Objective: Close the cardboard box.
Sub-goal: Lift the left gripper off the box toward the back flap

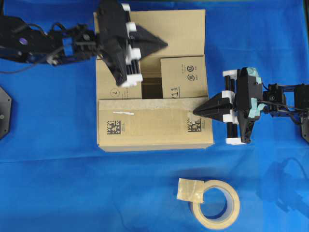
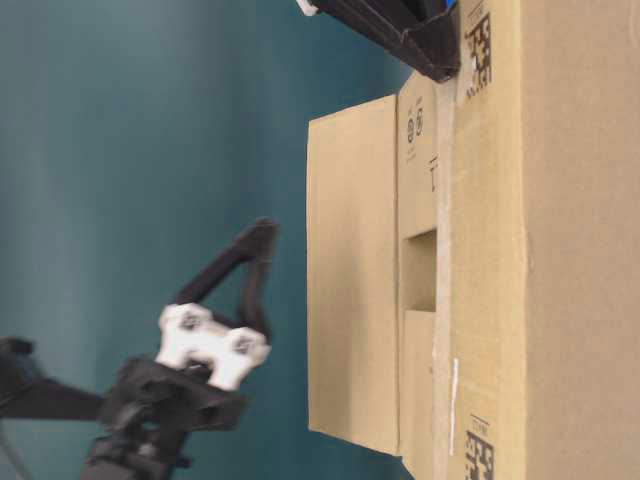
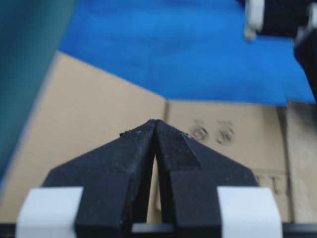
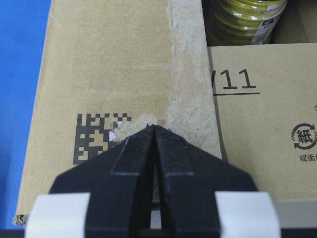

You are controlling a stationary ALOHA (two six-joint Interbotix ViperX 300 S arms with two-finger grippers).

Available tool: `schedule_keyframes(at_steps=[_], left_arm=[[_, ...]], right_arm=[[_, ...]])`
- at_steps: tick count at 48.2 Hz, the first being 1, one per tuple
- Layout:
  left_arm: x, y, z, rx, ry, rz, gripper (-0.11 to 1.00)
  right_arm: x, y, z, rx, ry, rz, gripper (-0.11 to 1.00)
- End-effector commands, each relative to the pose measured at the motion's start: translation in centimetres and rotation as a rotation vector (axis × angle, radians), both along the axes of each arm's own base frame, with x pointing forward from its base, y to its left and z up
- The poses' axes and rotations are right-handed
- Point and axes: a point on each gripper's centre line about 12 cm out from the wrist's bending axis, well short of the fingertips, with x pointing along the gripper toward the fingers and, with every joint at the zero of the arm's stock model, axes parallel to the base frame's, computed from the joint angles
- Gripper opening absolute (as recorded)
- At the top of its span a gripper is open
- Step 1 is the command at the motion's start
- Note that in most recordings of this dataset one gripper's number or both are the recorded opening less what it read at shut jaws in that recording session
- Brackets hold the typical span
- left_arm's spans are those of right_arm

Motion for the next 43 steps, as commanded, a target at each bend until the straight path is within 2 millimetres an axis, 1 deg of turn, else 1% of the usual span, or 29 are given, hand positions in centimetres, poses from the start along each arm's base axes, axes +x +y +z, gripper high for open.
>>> schedule_keyframes(at_steps=[1, 3, 5, 6, 11, 21, 28, 34, 39, 43], left_arm=[[-0.7, 1.9, 3.0, 0.026, -0.056, 0.047, 0.00], [-1.0, 3.2, 3.2, 0.028, -0.044, 0.077, 0.00], [-1.2, 4.0, 3.4, 0.027, -0.036, 0.098, 0.00], [-1.4, 4.8, 3.5, 0.024, -0.026, 0.117, 0.00], [-1.6, 7.4, 3.4, 0.008, 0.034, 0.172, 0.00], [-1.3, 11.1, 2.3, -0.061, 0.237, 0.229, 0.00], [-0.5, 12.5, 1.4, -0.103, 0.351, 0.235, 0.00], [0.1, 13.5, 0.0, -0.137, 0.434, 0.239, 0.00], [0.4, 14.0, -1.0, -0.168, 0.494, 0.240, 0.00], [0.5, 13.8, -1.1, -0.190, 0.521, 0.239, 0.00]], right_arm=[[0.4, -0.2, 0.7, -0.001, -0.027, -0.007, 0.00], [0.4, -0.2, 0.7, 0.000, -0.026, -0.008, 0.00], [0.5, -0.2, 0.7, -0.001, -0.027, -0.007, 0.00], [0.4, -0.2, 0.7, -0.001, -0.027, -0.007, 0.00], [0.4, -0.2, 0.7, -0.001, -0.027, -0.007, 0.00], [0.5, -0.2, 0.7, -0.002, -0.027, -0.008, 0.00], [0.5, -0.3, 0.7, -0.004, -0.029, -0.011, 0.00], [0.5, -0.4, 0.8, -0.005, -0.033, -0.011, 0.00], [0.5, -0.4, 0.8, -0.005, -0.033, -0.011, 0.00], [0.5, -0.4, 0.8, -0.005, -0.033, -0.011, 0.00]])
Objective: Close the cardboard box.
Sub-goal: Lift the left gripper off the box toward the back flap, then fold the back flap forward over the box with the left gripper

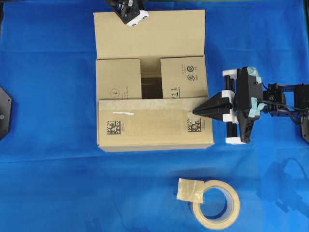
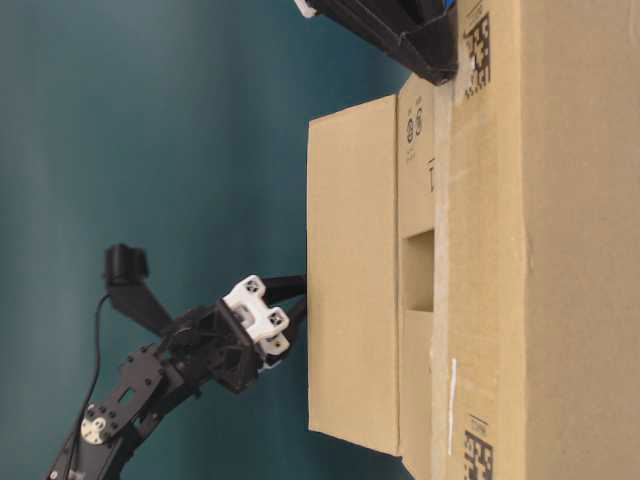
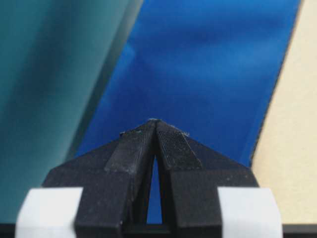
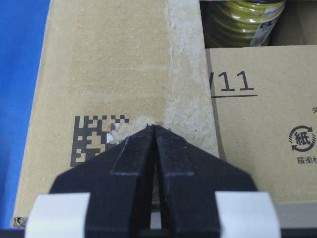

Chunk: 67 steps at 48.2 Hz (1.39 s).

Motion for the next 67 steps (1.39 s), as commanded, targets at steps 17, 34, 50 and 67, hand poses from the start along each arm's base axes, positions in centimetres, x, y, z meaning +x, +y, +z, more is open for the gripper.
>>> schedule_keyframes(at_steps=[17, 34, 50, 67], left_arm=[[0.7, -1.9, 1.9, -0.035, 0.044, -0.039, 0.00], [0.2, -3.6, 4.5, -0.038, 0.033, -0.060, 0.00], [-0.5, -8.2, 6.5, -0.053, 0.014, -0.122, 0.00], [-2.3, -11.9, 5.0, -0.103, -0.001, -0.128, 0.00]], right_arm=[[0.5, -0.3, 0.9, -0.007, -0.036, -0.007, 0.00], [0.5, -0.4, 0.9, -0.009, -0.039, -0.010, 0.00], [0.5, -0.5, 0.9, -0.009, -0.045, -0.015, 0.00], [0.6, -0.6, 1.1, -0.010, -0.050, -0.017, 0.00]])
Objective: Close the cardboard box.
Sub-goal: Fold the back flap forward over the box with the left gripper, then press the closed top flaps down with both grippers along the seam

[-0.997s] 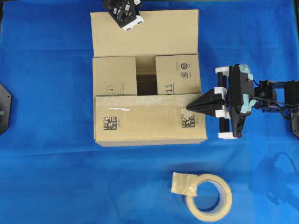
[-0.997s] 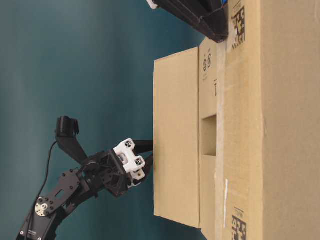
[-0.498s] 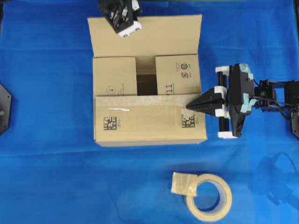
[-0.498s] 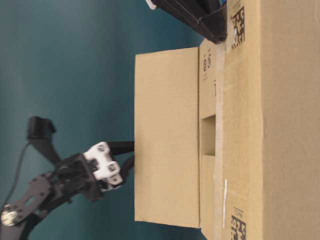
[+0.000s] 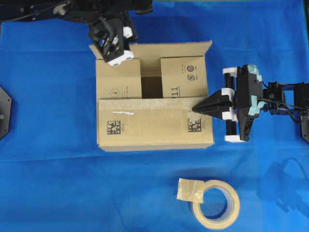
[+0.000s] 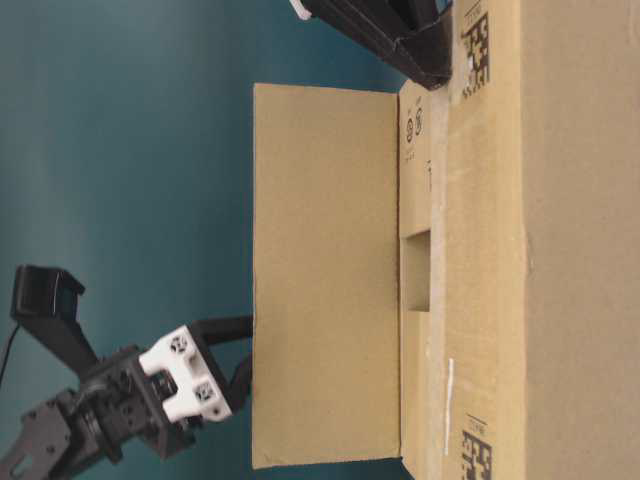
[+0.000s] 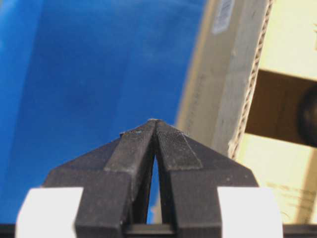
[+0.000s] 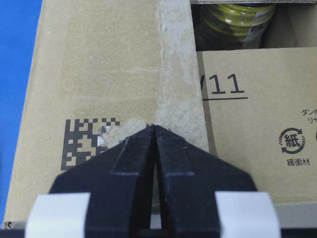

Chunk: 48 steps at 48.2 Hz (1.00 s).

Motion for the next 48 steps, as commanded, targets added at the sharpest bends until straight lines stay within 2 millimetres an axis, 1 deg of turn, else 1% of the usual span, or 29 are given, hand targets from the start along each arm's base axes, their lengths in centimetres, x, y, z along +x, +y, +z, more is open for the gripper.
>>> schedule_keyframes(at_steps=[1, 12, 16, 34, 48], left_arm=[[-0.3, -1.3, 1.4, 0.003, -0.062, -0.008, 0.00], [-1.0, -4.8, 0.8, -0.019, -0.131, -0.043, 0.00], [-1.5, -5.8, 0.2, -0.031, -0.154, -0.046, 0.00], [-3.2, -7.6, -3.7, -0.094, -0.215, 0.001, 0.00], [-4.3, -8.7, -6.1, -0.120, -0.245, 0.006, 0.00]], right_arm=[[0.5, -0.2, 0.9, -0.002, -0.034, -0.007, 0.00], [0.5, -0.2, 0.9, -0.002, -0.035, -0.007, 0.00], [0.5, -0.2, 1.0, -0.004, -0.038, -0.006, 0.00], [0.6, -0.5, 1.2, -0.005, -0.046, -0.014, 0.00], [0.7, -1.3, 1.5, -0.009, -0.062, -0.041, 0.00]])
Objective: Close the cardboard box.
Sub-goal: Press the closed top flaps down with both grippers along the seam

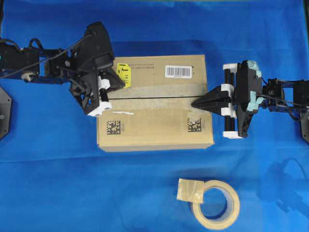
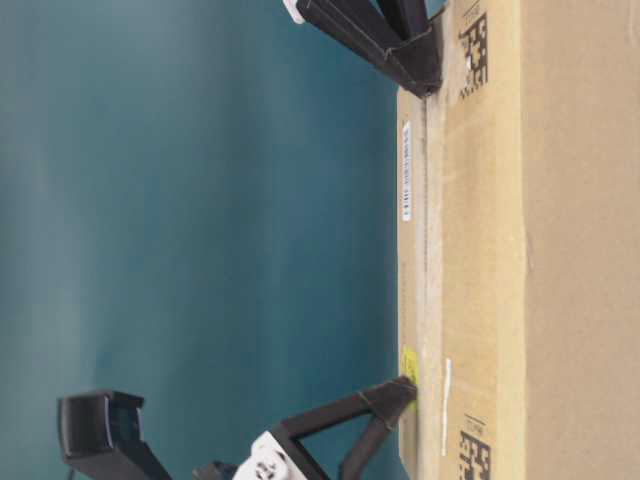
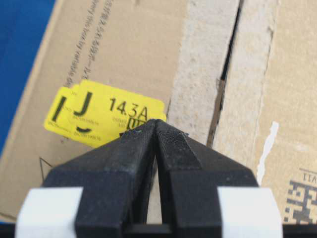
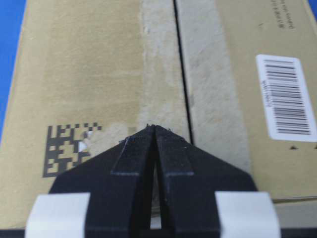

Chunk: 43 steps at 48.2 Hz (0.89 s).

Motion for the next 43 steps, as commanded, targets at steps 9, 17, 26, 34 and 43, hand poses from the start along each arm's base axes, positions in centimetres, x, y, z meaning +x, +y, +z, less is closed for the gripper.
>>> schedule_keyframes(at_steps=[9, 17, 26, 34, 43], left_arm=[[-0.4, -0.4, 0.3, -0.012, -0.056, 0.008, 0.00], [-0.4, -0.5, 0.3, -0.011, -0.062, 0.007, 0.00], [-0.4, -0.6, 0.3, -0.011, -0.063, 0.004, 0.00], [-0.4, -1.0, 0.3, -0.011, -0.065, -0.009, 0.00], [-0.8, -1.5, 0.5, -0.001, -0.117, -0.026, 0.00]], right_arm=[[0.4, -0.9, 1.2, -0.005, -0.046, -0.029, 0.00], [0.3, -1.2, 1.0, -0.005, -0.039, -0.038, 0.00], [0.2, -1.6, 0.4, -0.002, -0.021, -0.052, 0.00], [0.2, -1.8, -0.2, 0.000, -0.003, -0.061, 0.00], [0.1, -1.8, -0.5, 0.001, 0.008, -0.060, 0.00]])
